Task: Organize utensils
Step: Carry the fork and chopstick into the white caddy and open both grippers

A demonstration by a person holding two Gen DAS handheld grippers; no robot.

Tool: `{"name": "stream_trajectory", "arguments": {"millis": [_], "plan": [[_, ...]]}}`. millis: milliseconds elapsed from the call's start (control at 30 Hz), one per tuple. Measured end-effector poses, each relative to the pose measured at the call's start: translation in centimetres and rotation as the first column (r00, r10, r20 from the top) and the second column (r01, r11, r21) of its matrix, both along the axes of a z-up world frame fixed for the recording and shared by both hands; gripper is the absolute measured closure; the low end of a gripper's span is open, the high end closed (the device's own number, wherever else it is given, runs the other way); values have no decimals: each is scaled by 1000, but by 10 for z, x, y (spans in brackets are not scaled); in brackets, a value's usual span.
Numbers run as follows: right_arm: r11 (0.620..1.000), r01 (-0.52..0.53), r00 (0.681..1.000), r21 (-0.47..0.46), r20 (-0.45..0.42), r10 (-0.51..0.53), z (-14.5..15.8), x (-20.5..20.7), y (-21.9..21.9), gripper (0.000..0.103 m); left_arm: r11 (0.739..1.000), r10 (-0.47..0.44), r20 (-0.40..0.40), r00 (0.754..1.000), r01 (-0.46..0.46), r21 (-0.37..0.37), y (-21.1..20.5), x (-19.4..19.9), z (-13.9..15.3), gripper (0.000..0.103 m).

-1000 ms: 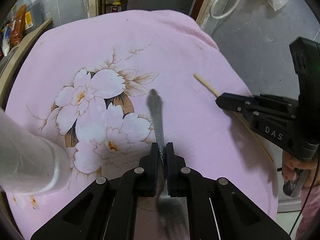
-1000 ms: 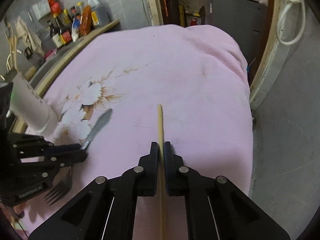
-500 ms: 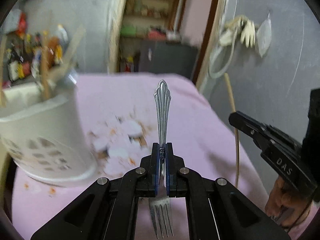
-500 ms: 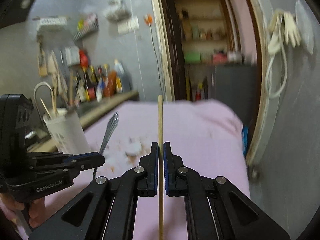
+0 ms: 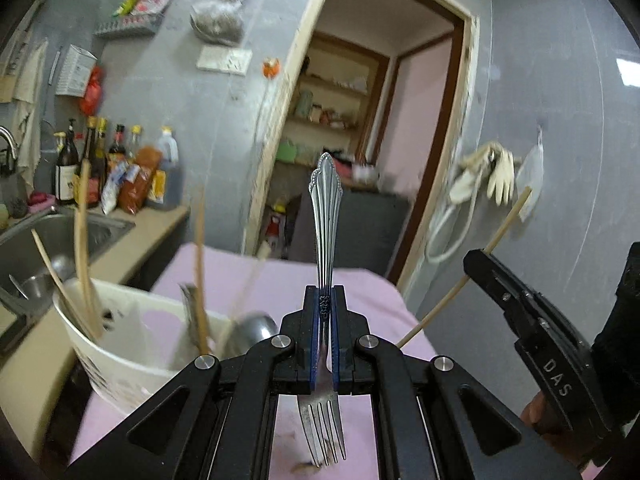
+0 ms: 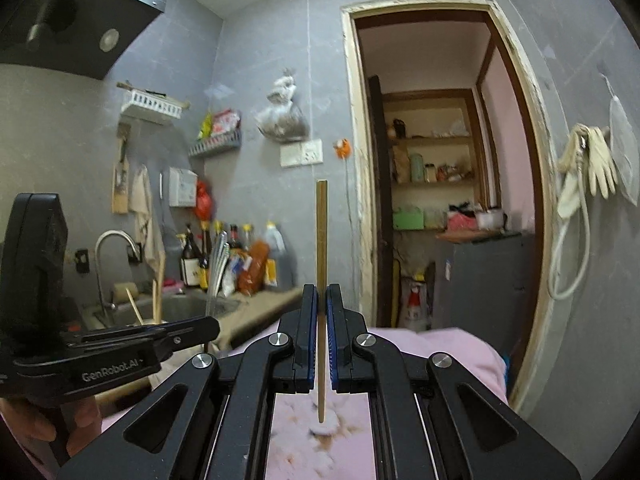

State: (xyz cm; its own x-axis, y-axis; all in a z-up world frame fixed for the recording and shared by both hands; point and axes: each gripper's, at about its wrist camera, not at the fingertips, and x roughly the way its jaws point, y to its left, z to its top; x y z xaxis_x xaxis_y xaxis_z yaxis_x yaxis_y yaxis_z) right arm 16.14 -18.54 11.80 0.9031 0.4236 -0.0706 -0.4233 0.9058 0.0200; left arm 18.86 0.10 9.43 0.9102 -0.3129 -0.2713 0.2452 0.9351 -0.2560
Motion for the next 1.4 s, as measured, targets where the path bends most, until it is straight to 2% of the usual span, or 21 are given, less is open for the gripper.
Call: {"name": "stream_trajectory", "arguments": {"millis": [233,467,633,833,1133,1400], "plan": [[998,-57,998,34,16,56,31,3,25,100,995,98,105,990,-98,-5,41,-1,41,100],[986,-147,989,75,47,144,51,6,60,100,981,196,160,967,-195,-20,92,4,59,100],[982,-181,983,61,28,179,46,13,86,100,962,271,138,953,-265,-59,132,17,49,100],[982,-189,981,13,-43,190,22,26,105,100,946,314,98,944,-304,-112,164,33,22,100],[984,-179,977,-20,-120,175,-9,40,110,100,933,359,99,928,-355,-59,155,46,-7,100],[979,-197,967,-54,-174,185,-27,44,116,100,939,342,67,937,-343,1,136,45,-26,100]]}}
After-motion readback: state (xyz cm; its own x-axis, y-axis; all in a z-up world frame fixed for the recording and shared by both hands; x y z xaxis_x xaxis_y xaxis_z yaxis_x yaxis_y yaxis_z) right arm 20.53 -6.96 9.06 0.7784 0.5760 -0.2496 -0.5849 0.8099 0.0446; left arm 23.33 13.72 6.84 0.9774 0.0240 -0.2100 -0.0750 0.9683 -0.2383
